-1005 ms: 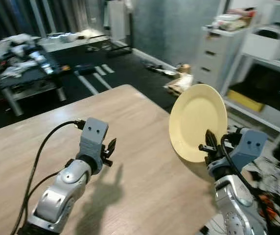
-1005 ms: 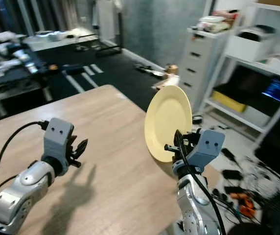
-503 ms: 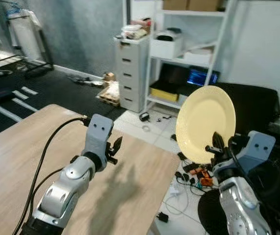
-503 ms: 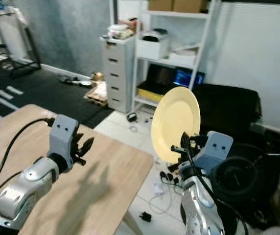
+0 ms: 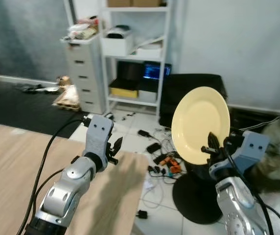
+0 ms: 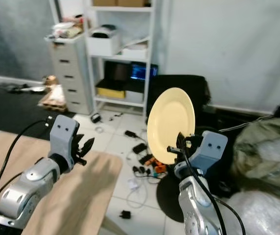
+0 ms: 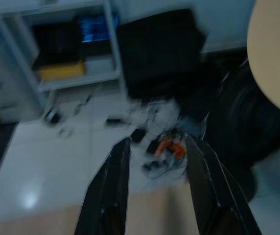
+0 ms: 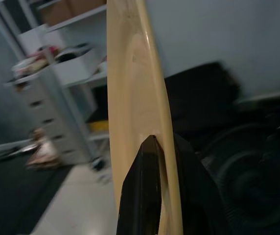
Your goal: Setting the table
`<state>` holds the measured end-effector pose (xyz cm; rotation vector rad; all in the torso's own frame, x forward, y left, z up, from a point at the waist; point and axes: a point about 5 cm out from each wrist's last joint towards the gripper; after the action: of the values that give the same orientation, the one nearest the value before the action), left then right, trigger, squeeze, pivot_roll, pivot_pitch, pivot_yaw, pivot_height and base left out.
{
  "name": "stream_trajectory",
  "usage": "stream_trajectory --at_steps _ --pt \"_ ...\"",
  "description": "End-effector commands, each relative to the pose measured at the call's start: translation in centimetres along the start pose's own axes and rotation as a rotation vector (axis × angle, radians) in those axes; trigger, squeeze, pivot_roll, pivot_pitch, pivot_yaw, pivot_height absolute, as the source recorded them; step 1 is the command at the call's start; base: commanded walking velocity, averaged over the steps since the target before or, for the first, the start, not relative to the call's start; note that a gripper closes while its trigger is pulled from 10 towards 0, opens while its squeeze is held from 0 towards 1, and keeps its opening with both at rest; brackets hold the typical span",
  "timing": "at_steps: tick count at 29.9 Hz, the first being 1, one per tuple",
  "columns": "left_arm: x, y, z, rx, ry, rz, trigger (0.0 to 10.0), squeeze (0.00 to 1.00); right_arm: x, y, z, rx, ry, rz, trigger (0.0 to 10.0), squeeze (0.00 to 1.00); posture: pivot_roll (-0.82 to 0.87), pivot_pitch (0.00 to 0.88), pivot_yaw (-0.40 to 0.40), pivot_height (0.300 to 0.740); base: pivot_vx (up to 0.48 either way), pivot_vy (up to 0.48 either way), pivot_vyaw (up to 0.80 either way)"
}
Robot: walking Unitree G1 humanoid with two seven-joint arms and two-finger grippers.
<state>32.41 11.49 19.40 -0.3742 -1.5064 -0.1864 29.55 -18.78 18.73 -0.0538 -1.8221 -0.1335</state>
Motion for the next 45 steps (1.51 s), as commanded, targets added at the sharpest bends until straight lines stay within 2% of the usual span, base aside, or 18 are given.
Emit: stream_trajectory --at_steps 1,27,45 --pt "-0.78 0.59 0.14 0.02 0.034 0.007 10.0 0.0 0.1 0.29 0.08 0.011 -0.008 -0.002 10.0 0.0 0.01 0.022 0.115 0.74 0.0 0.0 -0.8" --pt "-0.52 0.08 -0.33 -0.026 0.025 0.028 10.0 0.0 0.33 -0.05 0.16 -0.002 -0.017 0.009 10.0 0.0 -0.01 0.022 0.123 0.74 0.0 0.0 -0.8" --pt "-0.29 -0.32 -0.68 -0.057 -0.009 0.039 10.0 0.0 0.4 0.04 0.14 0.004 -0.023 0.018 10.0 0.0 -0.02 0.017 0.126 0.74 0.0 0.0 0.0"
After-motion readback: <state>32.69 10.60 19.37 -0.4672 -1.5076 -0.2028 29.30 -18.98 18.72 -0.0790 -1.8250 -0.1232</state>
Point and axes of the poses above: a point about 5 cm out from each wrist's last joint towards the gripper, its own z axis pointing back from the gripper into the wrist, its own x axis along the axis of the wrist's last joint, y = z × x, and after that the axes turned 13 degrees about z, right-handed
